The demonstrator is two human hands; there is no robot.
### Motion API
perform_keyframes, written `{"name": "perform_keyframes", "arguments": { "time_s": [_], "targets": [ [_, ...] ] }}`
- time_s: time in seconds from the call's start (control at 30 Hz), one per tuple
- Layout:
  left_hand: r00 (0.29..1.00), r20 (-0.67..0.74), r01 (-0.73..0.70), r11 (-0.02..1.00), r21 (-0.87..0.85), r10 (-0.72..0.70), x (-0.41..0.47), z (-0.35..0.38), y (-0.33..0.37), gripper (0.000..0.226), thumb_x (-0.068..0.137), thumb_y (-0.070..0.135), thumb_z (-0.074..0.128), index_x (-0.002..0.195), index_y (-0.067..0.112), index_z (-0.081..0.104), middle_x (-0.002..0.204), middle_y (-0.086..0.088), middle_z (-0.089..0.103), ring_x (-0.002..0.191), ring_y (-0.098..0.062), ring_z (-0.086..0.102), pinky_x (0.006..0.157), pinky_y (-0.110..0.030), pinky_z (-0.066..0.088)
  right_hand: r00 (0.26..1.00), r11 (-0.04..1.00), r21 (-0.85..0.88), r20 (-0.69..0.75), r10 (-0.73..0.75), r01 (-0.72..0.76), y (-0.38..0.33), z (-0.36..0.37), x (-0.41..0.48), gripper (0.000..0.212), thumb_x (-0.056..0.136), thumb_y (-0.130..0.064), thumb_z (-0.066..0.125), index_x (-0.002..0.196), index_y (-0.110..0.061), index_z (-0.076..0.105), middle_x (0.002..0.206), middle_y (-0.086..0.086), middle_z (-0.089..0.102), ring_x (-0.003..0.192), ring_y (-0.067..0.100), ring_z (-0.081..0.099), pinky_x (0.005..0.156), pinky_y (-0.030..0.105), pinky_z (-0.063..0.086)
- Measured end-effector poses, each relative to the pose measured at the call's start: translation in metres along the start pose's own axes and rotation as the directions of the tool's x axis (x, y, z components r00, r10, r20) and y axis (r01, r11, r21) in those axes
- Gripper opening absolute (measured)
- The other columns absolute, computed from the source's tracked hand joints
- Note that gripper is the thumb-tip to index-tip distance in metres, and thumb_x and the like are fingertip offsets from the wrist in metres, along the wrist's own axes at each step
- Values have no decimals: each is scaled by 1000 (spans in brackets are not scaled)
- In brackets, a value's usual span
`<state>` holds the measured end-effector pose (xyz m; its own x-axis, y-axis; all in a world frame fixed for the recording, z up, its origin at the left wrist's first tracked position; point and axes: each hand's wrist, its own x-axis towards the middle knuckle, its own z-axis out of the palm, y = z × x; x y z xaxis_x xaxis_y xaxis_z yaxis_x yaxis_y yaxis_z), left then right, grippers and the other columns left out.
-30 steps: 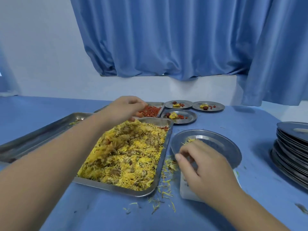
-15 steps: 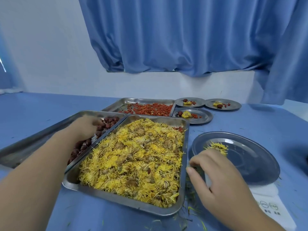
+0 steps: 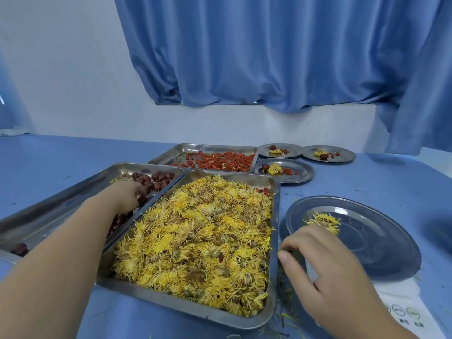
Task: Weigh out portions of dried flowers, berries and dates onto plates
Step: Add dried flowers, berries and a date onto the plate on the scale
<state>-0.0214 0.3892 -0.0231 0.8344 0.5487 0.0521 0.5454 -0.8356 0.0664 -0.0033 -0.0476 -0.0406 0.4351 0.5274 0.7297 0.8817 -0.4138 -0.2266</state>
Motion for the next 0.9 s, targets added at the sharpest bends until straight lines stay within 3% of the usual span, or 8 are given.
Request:
{"name": "perform_keyframes", "arguments": {
  "time_s": [0.1,0.33,0.4,0.5,0.63,0.77,0.9],
  "targets": [
    [999,-34,-2,1000,-27,1,-5,3,-8,24,89,14,63,112,21,65,108,3,63,86,-14,56,74,-25,44,1000,1000,15,8,5,-5,0,-1,-1,26,90,-37,43,79,-21,61,79,-13,52,74,6,48,65,23,42],
    [989,-133,62,997,-36,-67,-23,-1,-17,19,82,33,64,97,31,53,96,9,63,89,-17,57,86,-42,51,999,998,41,-4,48,-48,3,-8,-3,25,90,-38,42,79,-24,60,79,-15,50,75,4,48,64,22,41],
    [974,-219,42,993,-108,-64,-27,-9,-12,19,83,31,63,96,31,49,94,8,63,83,-17,59,79,-40,53,998,997,53,-17,64,-63,5,-10,-3,24,90,-37,42,78,-24,59,78,-15,49,75,5,47,65,21,38],
    [952,-304,-49,964,-262,-35,-33,-30,12,24,85,23,62,104,28,48,91,7,62,68,-14,61,55,-28,47,987,985,101,-69,145,-137,11,-19,-2,18,92,-28,49,75,-28,55,74,-13,51,75,8,50,69,21,38],
    [933,-335,-242,916,-320,130,-51,-53,71,22,85,24,63,101,31,49,84,8,67,62,-10,63,49,-25,42,918,911,263,-156,365,-317,21,-34,-1,21,87,-19,56,69,-29,57,74,-9,56,79,9,53,65,14,38],
    [882,-318,-440,850,-289,348,-76,-59,138,24,87,24,61,107,32,52,86,12,64,70,-5,62,53,-19,43,811,800,420,-211,546,-429,30,-45,-2,26,87,-17,59,66,-31,59,77,-14,60,77,5,55,61,8,37],
    [795,-264,-598,778,-189,547,-99,-58,200,25,86,28,61,107,39,53,91,19,58,81,2,56,67,-24,46,716,697,539,-226,660,-473,42,-51,-2,24,87,-20,59,64,-24,60,64,-10,58,60,4,51,52,10,37]
  ]
}}
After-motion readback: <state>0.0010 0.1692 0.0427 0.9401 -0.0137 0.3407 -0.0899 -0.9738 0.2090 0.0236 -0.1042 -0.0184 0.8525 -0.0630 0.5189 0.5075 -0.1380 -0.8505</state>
